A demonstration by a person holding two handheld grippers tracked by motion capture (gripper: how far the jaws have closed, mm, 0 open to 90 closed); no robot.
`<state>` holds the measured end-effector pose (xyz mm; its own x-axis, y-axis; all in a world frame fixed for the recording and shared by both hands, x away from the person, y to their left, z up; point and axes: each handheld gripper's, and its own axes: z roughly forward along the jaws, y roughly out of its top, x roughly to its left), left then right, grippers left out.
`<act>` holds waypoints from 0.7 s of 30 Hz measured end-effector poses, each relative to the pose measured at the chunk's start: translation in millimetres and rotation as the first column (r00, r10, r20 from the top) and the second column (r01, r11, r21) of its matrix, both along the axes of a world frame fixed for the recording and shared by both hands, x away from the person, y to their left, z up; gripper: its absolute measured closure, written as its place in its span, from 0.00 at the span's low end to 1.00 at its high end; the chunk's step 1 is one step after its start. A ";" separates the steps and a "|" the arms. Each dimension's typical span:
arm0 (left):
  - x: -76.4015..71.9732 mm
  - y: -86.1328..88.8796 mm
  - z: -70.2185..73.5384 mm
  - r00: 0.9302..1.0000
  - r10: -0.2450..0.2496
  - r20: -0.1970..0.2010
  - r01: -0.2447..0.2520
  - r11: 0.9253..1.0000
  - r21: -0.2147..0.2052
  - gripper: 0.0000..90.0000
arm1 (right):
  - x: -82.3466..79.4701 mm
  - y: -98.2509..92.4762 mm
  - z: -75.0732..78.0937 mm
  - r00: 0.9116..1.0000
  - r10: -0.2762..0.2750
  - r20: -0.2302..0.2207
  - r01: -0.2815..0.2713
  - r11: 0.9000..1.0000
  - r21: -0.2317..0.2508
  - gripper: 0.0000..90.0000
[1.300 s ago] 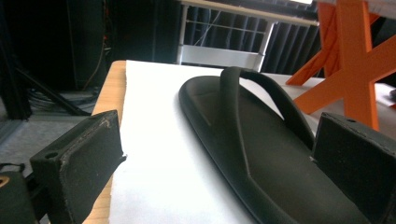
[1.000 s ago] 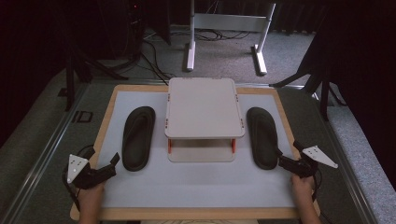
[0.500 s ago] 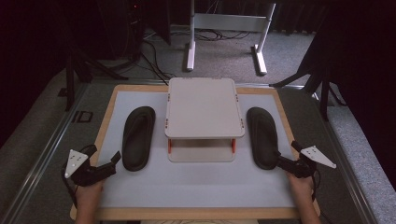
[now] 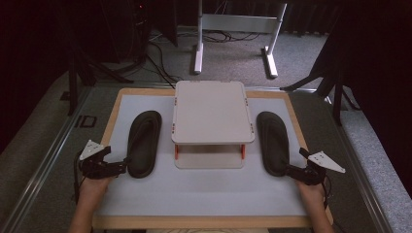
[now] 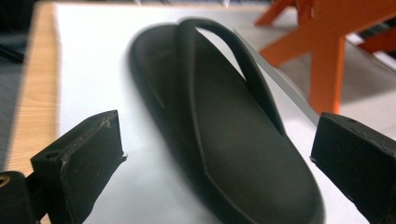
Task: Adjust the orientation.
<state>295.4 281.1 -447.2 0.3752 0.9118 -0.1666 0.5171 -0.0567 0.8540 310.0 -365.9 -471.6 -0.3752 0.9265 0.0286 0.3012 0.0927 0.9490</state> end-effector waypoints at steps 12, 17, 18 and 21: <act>28.9 -9.2 22.9 0.984 -0.089 -0.151 0.111 0.984 0.142 0.04 | -0.3 -2.4 0.5 1.000 -0.009 0.001 0.009 1.000 0.023 0.12; 43.2 -13.2 33.3 0.969 -0.121 -0.215 0.163 0.967 0.193 0.04 | -0.2 -3.7 0.7 1.000 -0.019 0.006 0.019 0.999 0.034 0.12; 44.6 -13.3 34.1 0.967 -0.127 -0.219 0.170 0.967 0.191 0.05 | -0.3 -3.9 0.8 1.000 -0.014 0.007 0.014 0.999 0.037 0.12; 52.8 -16.9 40.7 0.956 -0.149 -0.255 0.211 0.947 0.241 0.05 | -0.1 -3.5 0.6 1.000 -0.016 0.004 0.016 0.999 0.037 0.12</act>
